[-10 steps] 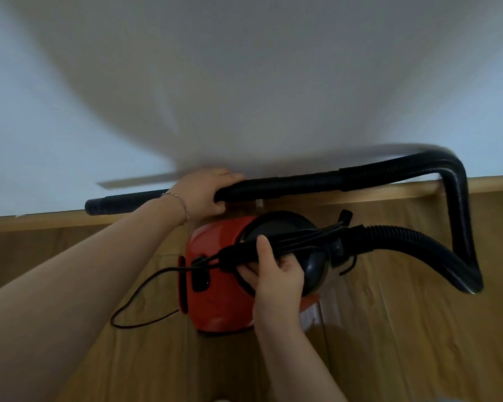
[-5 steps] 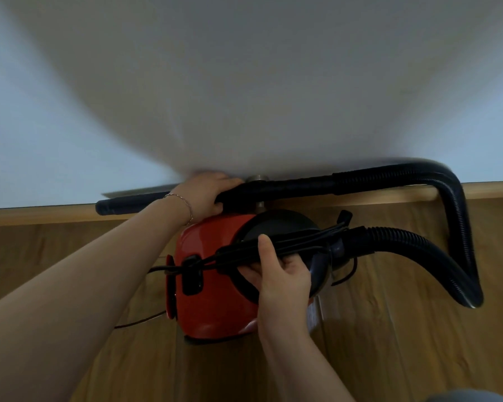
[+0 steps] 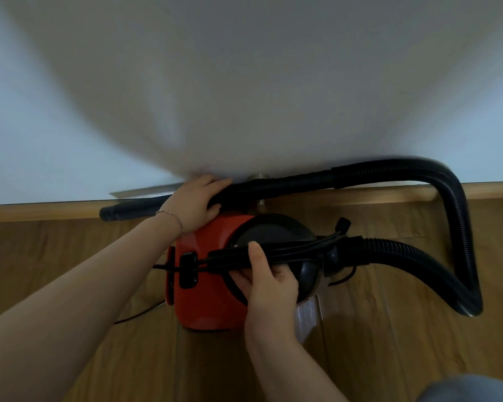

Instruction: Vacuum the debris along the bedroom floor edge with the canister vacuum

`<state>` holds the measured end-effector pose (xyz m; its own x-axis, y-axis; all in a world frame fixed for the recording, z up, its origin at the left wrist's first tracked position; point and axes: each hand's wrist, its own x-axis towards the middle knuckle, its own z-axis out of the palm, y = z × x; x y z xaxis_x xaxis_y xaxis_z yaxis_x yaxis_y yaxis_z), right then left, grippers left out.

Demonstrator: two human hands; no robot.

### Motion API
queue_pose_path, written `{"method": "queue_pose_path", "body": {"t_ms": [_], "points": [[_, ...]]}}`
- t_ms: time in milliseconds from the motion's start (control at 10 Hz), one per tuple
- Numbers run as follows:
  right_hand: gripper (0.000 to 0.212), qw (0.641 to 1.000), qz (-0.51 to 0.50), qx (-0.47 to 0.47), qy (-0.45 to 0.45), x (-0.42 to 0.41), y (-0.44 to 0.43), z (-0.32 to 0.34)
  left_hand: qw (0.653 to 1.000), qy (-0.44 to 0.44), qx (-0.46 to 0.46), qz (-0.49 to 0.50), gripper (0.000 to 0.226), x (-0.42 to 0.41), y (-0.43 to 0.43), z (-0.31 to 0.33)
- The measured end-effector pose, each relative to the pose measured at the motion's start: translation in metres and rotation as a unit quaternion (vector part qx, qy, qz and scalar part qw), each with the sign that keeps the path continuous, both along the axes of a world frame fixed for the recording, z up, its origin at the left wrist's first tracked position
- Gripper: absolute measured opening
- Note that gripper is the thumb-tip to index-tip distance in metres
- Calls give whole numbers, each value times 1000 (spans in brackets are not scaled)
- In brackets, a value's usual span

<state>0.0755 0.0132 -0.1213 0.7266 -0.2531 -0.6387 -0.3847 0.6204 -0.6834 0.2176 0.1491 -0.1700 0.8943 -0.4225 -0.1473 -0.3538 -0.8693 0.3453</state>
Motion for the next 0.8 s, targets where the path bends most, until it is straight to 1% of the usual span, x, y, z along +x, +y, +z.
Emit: {"method": "queue_pose_path", "body": {"t_ms": [100, 200, 300, 400, 500, 600, 700, 800], "points": [[17, 1000, -4, 12, 3, -2, 2, -2, 999, -11, -29, 9, 47, -9, 4, 4], [18, 1000, -2, 6, -1, -3, 1, -4, 999, -6, -43, 25, 41, -16, 3, 9], [16, 1000, 1, 3, -6, -3, 1, -6, 998, -4, -56, 38, 38, -23, -1, 12], [16, 1000, 0, 8, -3, -1, 2, -7, 999, -1, -48, 19, 36, -30, -3, 17], [15, 999, 29, 20, 11, 1, -2, -4, 999, -17, -17, 25, 35, -36, -5, 29], [31, 989, 112, 46, 90, 0, -17, 16, 998, -19, -5, 67, 36, -50, -9, 61], [42, 958, 234, -26, 165, -1, -42, 54, 997, -1, 30, 74, 38, -69, -16, 111], [39, 917, 299, -240, 109, -6, -66, 111, 996, -4, 40, 79, 39, -90, -27, 178]]}}
